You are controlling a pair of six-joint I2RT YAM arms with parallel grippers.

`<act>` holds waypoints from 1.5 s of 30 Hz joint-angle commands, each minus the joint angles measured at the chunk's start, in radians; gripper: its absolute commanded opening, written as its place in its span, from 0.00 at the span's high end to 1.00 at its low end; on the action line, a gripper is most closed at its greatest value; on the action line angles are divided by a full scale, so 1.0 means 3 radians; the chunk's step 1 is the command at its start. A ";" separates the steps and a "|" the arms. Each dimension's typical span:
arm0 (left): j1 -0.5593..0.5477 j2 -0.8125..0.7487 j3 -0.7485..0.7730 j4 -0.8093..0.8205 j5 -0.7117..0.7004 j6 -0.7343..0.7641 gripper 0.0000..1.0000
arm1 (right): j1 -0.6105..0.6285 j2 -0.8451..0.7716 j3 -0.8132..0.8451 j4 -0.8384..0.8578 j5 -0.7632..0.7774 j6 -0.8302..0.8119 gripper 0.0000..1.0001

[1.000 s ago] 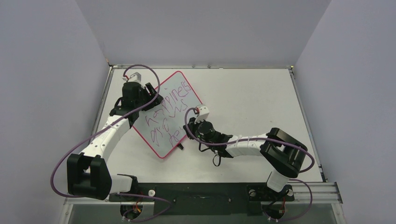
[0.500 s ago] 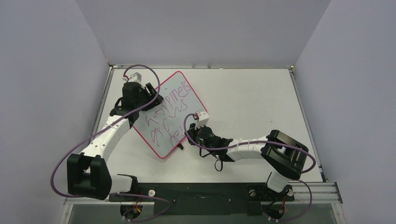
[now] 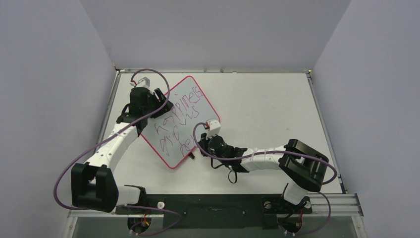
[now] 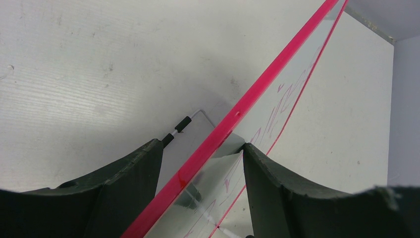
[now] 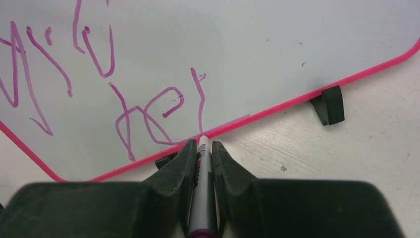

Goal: Write a sentence on the whiteboard

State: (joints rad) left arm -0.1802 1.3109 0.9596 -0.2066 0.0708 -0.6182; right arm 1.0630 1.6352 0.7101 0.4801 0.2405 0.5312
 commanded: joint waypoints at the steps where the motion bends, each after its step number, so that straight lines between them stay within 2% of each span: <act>1: 0.0004 -0.0098 0.0043 0.0152 -0.0026 0.0041 0.54 | 0.0006 0.0002 0.0239 -0.0015 0.0079 -0.0082 1.00; 45: 0.0005 -0.0087 0.0029 0.0172 -0.0011 0.0051 0.54 | -0.0240 0.0263 0.0786 -0.0256 0.0142 -0.0271 1.00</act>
State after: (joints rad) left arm -0.1799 1.3109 0.9581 -0.1967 0.0711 -0.6147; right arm 1.0138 1.6840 0.8871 0.3904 0.2626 0.4683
